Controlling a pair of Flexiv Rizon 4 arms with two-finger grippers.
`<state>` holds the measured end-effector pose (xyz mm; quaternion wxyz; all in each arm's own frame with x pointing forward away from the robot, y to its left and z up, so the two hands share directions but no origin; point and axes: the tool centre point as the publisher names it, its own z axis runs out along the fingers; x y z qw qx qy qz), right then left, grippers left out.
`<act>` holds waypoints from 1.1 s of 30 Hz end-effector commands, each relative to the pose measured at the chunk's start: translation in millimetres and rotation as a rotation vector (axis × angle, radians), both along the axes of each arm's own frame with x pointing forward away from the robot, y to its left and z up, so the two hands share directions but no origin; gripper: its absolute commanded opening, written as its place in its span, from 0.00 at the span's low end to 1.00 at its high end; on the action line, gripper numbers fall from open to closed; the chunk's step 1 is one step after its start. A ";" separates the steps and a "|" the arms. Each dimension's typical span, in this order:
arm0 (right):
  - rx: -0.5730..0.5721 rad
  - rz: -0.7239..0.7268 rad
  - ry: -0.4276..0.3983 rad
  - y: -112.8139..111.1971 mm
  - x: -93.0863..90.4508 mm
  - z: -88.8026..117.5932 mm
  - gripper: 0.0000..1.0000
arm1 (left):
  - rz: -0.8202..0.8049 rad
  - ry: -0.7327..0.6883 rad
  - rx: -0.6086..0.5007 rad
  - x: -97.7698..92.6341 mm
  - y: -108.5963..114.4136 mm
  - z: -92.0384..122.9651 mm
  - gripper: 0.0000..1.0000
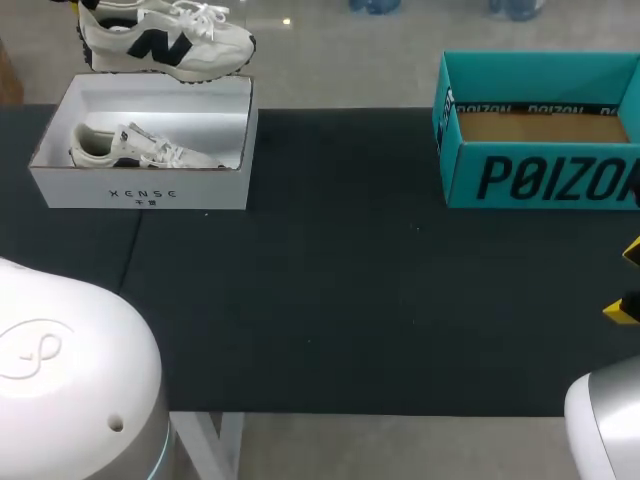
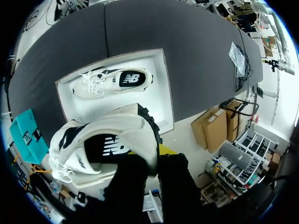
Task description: Take the shoe out of the shoebox, open the shoe tongue, remove and reinsert the insole, then place the shoe into the shoebox
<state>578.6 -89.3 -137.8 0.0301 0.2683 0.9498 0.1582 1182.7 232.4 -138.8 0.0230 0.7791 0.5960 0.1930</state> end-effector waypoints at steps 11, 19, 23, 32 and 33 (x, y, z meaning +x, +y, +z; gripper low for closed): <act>-0.004 0.001 0.009 0.9 3.0 3.1 1.00 | -0.156 0.044 0.000 44.9 43.9 -14.1 0.00; -0.004 0.001 0.009 0.9 3.0 3.1 1.00 | 0.000 0.064 0.020 29.1 54.1 -8.7 0.00; -0.004 0.001 0.009 0.9 3.0 3.1 1.00 | 0.046 0.043 0.015 12.3 55.1 -6.6 0.00; -0.004 0.001 0.009 0.9 3.0 3.1 1.00 | 0.077 0.074 -0.050 -26.1 51.7 -6.1 0.00; -0.004 0.001 0.009 0.9 3.0 3.1 1.00 | 0.086 0.073 -0.043 -29.0 51.5 -7.0 0.00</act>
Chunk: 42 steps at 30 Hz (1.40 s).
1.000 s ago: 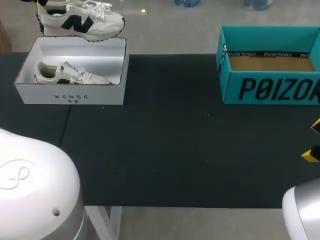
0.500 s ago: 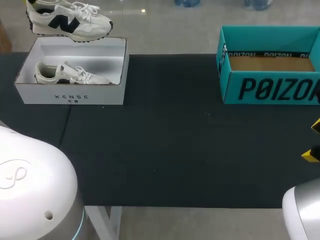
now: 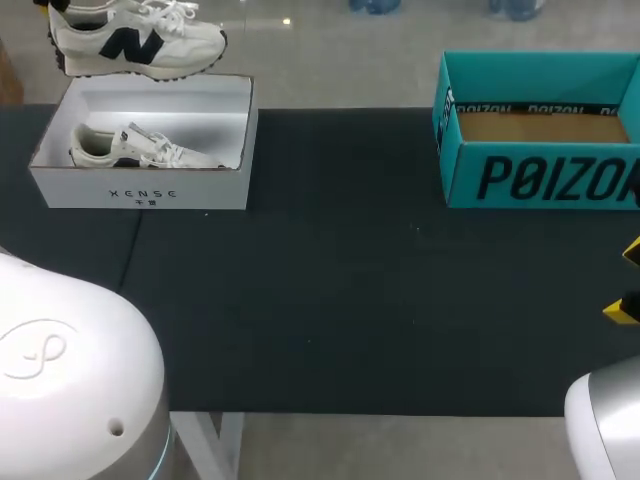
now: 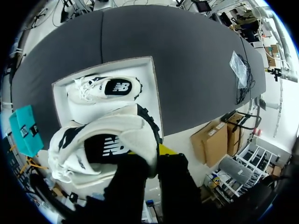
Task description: Take the shoe out of the shoebox, open the shoe tongue, remove and reinsert the insole, then place the shoe into the shoebox
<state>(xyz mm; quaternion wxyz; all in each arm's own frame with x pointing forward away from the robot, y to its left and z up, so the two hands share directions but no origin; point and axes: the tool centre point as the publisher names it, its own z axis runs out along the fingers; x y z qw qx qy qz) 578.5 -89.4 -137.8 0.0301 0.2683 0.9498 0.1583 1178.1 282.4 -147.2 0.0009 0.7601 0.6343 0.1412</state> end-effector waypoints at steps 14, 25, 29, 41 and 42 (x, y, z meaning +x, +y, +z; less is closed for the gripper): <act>-0.004 0.001 0.009 1.0 3.0 3.1 1.00 | 0.037 0.003 0.017 -27.3 2.9 -0.2 0.00; -0.004 0.001 0.009 1.0 3.0 3.1 1.00 | 0.022 0.004 0.016 -24.7 3.6 -1.7 0.00; -0.004 0.001 0.009 1.0 3.0 3.1 1.00 | -0.025 0.017 0.025 -13.3 3.9 -12.0 0.00; -0.004 0.001 0.009 1.0 3.0 3.1 1.00 | -0.074 0.092 0.031 39.3 11.4 -40.1 0.00; -0.004 0.001 0.009 1.0 3.0 3.1 1.00 | -0.083 0.090 0.030 43.1 11.0 -41.4 0.00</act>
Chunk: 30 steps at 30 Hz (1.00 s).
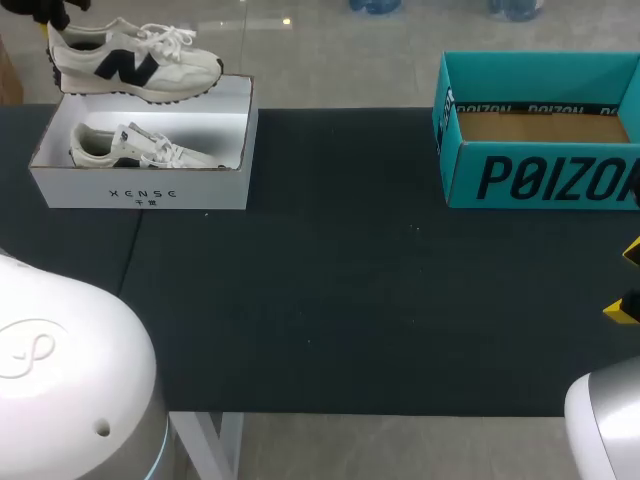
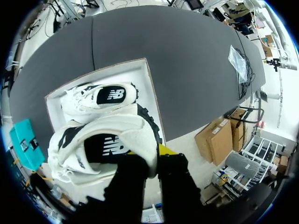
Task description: Take the shoe out of the shoebox, open the shoe tongue, remove and reinsert the insole, then place the shoe into the shoebox
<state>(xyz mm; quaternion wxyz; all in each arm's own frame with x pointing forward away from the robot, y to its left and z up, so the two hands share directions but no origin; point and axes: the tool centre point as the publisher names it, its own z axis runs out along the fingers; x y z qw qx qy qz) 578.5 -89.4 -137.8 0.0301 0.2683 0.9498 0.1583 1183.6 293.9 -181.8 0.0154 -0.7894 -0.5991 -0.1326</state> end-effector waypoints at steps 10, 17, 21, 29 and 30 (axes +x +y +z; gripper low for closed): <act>-0.004 0.001 0.009 1.0 3.0 3.1 1.00 | -0.011 0.037 0.028 62.8 -8.7 -13.3 0.00; -0.004 0.001 0.009 1.0 3.0 3.1 1.00 | -0.007 0.037 0.061 63.8 -10.9 -14.5 0.00; -0.004 0.001 0.009 1.0 3.0 3.1 1.00 | -0.007 0.037 0.061 63.8 -10.9 -14.5 0.00; -0.004 0.001 0.009 1.0 3.0 3.1 1.00 | -0.007 0.037 0.061 63.8 -10.9 -14.5 0.00; -0.004 0.001 0.009 1.0 3.0 3.1 1.00 | -0.007 0.037 0.061 63.8 -10.9 -14.5 0.00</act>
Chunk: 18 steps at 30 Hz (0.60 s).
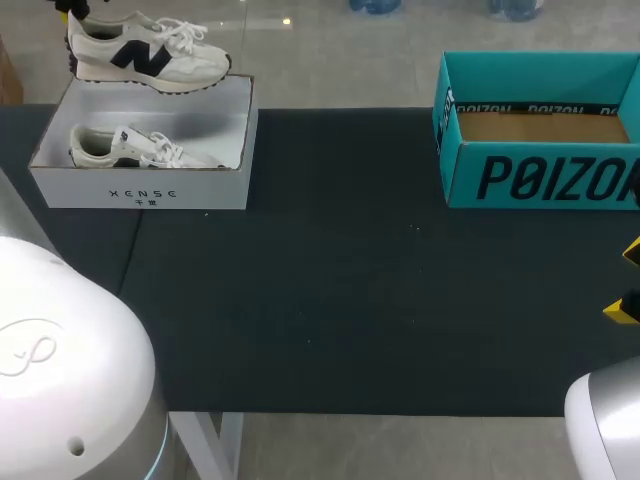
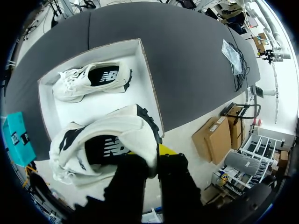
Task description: Take the shoe out of the shoebox, open the shoe tongue, remove and reinsert the insole, then place the shoe into the shoebox
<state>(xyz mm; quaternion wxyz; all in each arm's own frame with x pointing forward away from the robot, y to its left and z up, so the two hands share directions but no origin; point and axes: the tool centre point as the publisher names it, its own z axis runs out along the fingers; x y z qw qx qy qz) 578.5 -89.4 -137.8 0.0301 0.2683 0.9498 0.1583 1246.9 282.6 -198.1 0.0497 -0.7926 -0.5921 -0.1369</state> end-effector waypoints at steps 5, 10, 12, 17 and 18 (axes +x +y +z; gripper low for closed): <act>-0.004 0.001 0.009 1.0 3.0 3.1 1.00 | -0.002 0.002 0.000 0.6 0.4 1.8 0.00; -0.004 0.001 0.009 1.0 3.0 3.1 1.00 | -0.002 0.011 -0.003 -0.3 -0.3 -6.6 0.00; -0.004 0.001 0.009 1.0 3.0 3.1 1.00 | -0.003 0.015 -0.005 -2.2 -0.2 -11.0 0.00; -0.004 0.001 0.009 1.0 3.0 3.1 1.00 | -0.008 0.024 -0.018 -7.2 -0.4 -24.0 0.00; -0.004 0.001 0.009 1.0 3.0 3.1 1.00 | -0.016 0.030 -0.029 -8.1 -0.7 -27.1 0.00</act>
